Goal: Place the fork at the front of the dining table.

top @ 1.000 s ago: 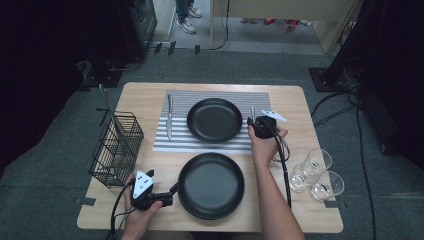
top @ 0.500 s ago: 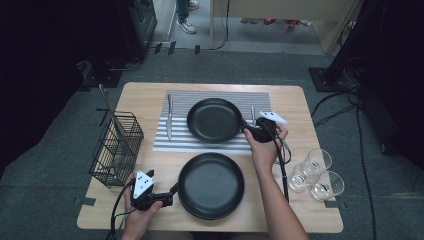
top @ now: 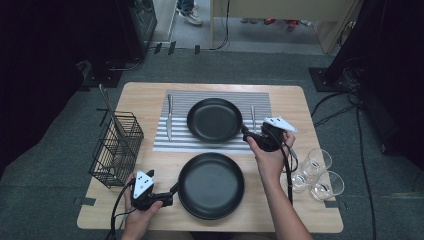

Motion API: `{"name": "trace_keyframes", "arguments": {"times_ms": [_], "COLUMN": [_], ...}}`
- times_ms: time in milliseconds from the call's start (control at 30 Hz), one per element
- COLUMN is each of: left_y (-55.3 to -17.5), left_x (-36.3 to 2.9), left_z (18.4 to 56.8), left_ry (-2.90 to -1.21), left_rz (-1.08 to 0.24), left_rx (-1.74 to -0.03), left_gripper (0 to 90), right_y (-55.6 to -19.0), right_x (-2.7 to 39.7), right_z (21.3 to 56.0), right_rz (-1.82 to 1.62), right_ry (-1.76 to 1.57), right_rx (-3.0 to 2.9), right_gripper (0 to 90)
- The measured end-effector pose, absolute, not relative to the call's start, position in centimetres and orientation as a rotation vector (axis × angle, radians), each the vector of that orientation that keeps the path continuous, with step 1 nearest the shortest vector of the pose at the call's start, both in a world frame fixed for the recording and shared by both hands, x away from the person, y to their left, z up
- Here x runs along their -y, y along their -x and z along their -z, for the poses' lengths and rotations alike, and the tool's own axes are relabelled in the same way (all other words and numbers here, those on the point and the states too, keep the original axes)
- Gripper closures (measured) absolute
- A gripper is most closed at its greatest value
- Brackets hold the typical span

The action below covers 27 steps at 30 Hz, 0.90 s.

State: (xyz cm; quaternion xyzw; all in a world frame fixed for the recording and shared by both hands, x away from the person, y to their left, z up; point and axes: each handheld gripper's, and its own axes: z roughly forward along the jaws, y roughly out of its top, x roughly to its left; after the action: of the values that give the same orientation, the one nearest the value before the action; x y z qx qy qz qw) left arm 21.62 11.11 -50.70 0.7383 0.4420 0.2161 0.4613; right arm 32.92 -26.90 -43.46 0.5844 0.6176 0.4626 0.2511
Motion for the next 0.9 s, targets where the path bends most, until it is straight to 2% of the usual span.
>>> {"name": "trace_keyframes", "arguments": {"times_ms": [233,500,900], "left_y": [-21.6,-21.6,-21.6], "left_x": [-11.1,-11.2,-11.2], "left_z": [50.7,50.7,50.7], "left_ry": [-1.814,-1.815,-1.813], "left_rz": [-0.532,-0.533,-0.536], "left_rx": [-1.091,-1.094,-1.101], "left_gripper": [2.2,2.2,2.2], "right_y": [-31.0,-27.2,-23.6], "right_x": [27.2,28.6,30.7], "right_z": [42.6,41.6,42.7], "right_rz": [-1.266,-1.282,-1.279], "right_ry": [-1.562,-1.572,-1.563], "right_rx": [-1.708,-1.695,-1.709], "right_gripper": [15.5,16.6,18.3]}}
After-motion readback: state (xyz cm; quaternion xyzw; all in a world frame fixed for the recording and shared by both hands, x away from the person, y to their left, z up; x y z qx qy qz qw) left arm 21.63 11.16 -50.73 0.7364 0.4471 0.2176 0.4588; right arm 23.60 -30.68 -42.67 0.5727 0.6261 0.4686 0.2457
